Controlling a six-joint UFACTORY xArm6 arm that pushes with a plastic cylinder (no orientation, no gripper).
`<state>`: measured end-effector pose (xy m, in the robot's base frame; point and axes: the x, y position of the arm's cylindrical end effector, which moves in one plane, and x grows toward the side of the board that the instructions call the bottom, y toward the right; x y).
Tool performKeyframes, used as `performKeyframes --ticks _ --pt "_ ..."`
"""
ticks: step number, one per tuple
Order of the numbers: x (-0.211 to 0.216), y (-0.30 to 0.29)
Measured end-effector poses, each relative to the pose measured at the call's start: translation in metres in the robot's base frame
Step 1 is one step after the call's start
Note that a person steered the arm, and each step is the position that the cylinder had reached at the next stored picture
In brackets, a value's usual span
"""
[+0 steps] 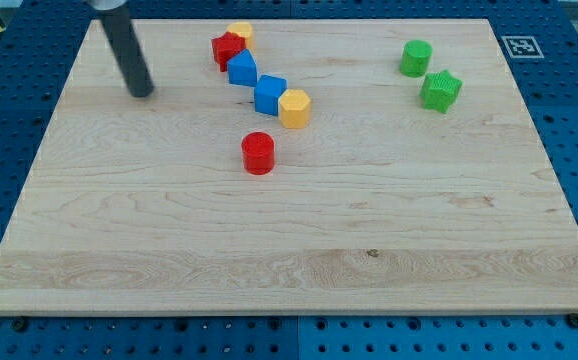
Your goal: Slide the blue cube along with yellow hexagon right down a bit
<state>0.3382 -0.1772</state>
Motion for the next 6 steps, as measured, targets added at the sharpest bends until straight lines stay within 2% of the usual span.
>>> performKeyframes --ticks 3,4,5,6 --pt "0.007 0.150" --pt "0.007 0.180" --pt "0.007 0.169" --pt "0.018 0.193"
